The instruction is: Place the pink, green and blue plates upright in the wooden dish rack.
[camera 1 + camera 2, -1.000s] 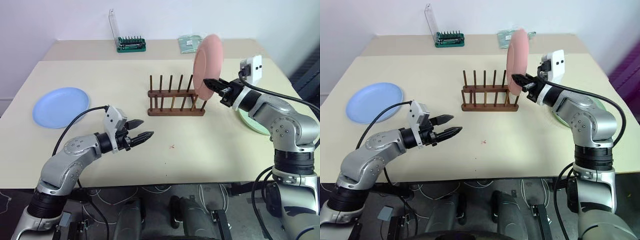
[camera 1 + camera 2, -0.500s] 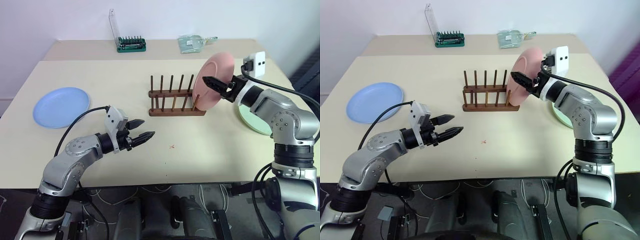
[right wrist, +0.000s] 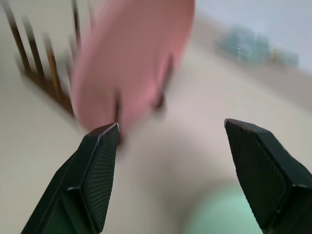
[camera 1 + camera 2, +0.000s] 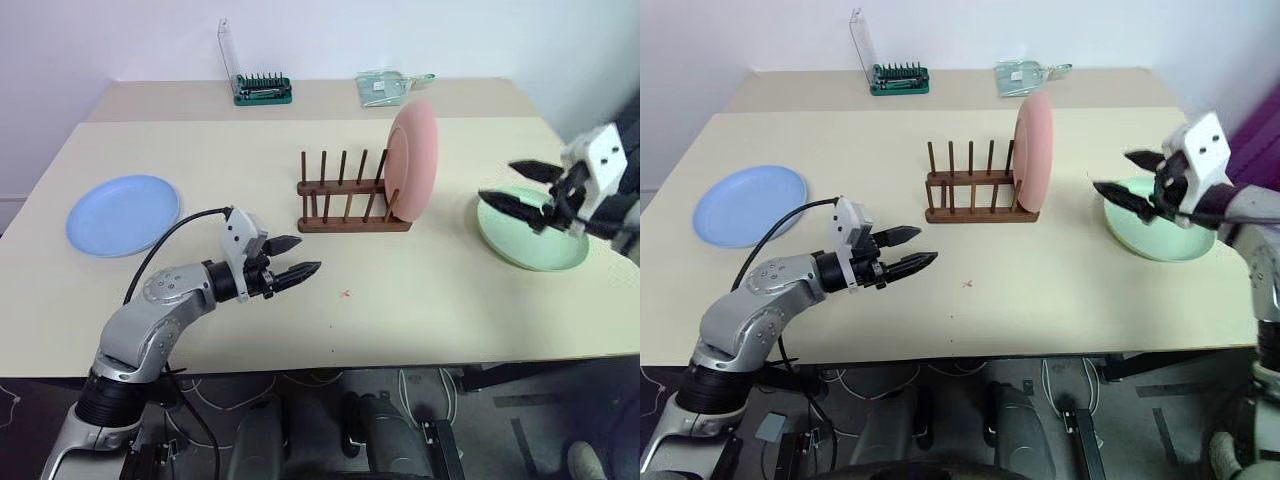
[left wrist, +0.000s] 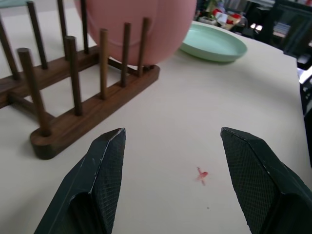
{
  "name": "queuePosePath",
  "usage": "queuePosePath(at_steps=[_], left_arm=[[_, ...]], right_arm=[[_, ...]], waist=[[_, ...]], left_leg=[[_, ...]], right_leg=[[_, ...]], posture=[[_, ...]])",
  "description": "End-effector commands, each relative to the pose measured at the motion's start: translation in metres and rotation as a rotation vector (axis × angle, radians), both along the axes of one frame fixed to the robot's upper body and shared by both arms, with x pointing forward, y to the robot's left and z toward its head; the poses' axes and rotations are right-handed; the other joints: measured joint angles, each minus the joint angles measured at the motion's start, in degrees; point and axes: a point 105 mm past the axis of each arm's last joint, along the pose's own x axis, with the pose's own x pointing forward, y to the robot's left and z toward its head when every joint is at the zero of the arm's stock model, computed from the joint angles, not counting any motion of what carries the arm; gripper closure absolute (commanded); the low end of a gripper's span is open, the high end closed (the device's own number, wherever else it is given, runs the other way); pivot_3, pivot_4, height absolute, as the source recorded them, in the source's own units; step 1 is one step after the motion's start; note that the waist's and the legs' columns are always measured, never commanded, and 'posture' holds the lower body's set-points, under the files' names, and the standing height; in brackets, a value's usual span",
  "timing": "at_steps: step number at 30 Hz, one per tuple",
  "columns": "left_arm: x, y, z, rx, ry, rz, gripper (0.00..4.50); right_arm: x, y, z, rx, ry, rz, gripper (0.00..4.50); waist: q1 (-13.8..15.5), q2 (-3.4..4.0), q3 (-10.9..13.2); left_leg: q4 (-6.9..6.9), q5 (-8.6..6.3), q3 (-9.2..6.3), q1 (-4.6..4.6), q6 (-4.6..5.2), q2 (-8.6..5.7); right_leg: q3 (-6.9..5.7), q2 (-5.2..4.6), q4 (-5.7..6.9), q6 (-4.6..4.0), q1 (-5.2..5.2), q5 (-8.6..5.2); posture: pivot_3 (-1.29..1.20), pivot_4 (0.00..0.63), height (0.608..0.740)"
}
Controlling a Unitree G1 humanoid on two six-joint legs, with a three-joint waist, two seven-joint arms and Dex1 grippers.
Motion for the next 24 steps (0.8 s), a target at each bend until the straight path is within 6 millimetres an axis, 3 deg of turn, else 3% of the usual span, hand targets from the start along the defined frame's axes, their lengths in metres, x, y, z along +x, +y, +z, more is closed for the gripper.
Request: queuePosePath(at_steps=[1, 4, 8, 9, 12, 16, 19, 22, 24], left_arm=[[-0.004, -0.009, 0.009, -0.007, -0.039, -0.061, 1.30], [-0.008, -0.017, 0.010, -0.001, -0.046, -0.112, 1.30], [-0.010, -0.019, 0.010, 0.010, -0.051, -0.128, 1.30], [-0.010, -0.019, 0.010, 0.010, -0.053, -0.121, 1.30], [-0.010, -0.018, 0.010, 0.010, -0.056, -0.109, 1.30], [-0.012, -0.017, 0.010, 0.007, -0.052, -0.099, 1.30], [-0.013, -0.016, 0.009, 0.006, -0.052, -0.095, 1.30], [-0.012, -0.014, 0.009, 0.006, -0.049, -0.086, 1.30], [-0.011, -0.014, 0.009, 0.004, -0.048, -0.083, 1.30]], right_arm=[[0.006, -0.012, -0.023, -0.111, 0.047, -0.059, 0.97], [0.014, -0.031, -0.058, -0.235, 0.119, -0.151, 0.97], [0.019, -0.038, -0.077, -0.251, 0.169, -0.188, 0.97], [0.020, -0.043, -0.082, -0.287, 0.175, -0.208, 1.20], [0.024, -0.048, -0.087, -0.333, 0.178, -0.228, 2.27], [0.027, -0.044, -0.086, -0.336, 0.159, -0.206, 4.43], [0.031, -0.042, -0.078, -0.352, 0.121, -0.207, 4.47], [0.051, -0.032, -0.019, -0.368, -0.141, -0.225, 4.47], [0.063, -0.025, 0.034, -0.338, -0.377, -0.289, 4.47]], waist=[[-0.1, 0.02, 0.0], [0.0, 0.02, 0.0], [0.1, 0.02, 0.0], [0.0, 0.02, 0.0], [0.0, 0.01, 0.0], [0.1, 0.01, 0.0], [0.0, 0.00, 0.0], [-0.2, 0.06, 0.0], [-0.6, 0.21, 0.1]], left_leg=[[0.03, 0.00, 0.00, 0.02, 0.00, 0.00], [0.06, 0.00, -0.02, 0.01, 0.00, -0.01], [0.05, 0.00, -0.01, -0.02, 0.00, -0.03], [0.06, 0.01, -0.01, -0.02, 0.00, -0.04], [0.13, 0.01, -0.01, 0.01, 0.00, -0.03], [0.15, 0.01, -0.04, 0.01, 0.00, -0.04], [0.19, 0.01, -0.04, 0.01, 0.00, -0.03], [0.18, 0.01, -0.03, 0.01, 0.00, -0.03], [0.20, 0.01, 0.04, 0.01, 0.01, -0.05]], right_leg=[[0.01, 0.00, 0.01, 0.00, 0.01, 0.01], [0.01, 0.01, 0.03, 0.00, 0.00, 0.01], [0.02, 0.01, 0.03, 0.00, -0.01, 0.02], [0.02, 0.02, 0.03, 0.01, -0.01, 0.02], [0.03, 0.04, 0.05, 0.03, 0.05, 0.03], [0.03, 0.03, 0.05, 0.04, 0.08, 0.04], [0.04, 0.04, 0.05, 0.08, 0.10, 0.06], [0.05, 0.04, 0.08, 0.08, 0.06, 0.06], [0.16, 0.04, 0.16, 0.11, -0.01, 0.10]], posture=[[0.00, 0.150, 0.730], [0.00, 0.150, 0.730], [0.00, 0.150, 0.730], [0.00, 0.150, 0.730], [0.00, 0.150, 0.730], [0.00, 0.150, 0.730], [0.00, 0.150, 0.730], [0.00, 0.150, 0.730], [0.00, 0.150, 0.730]])
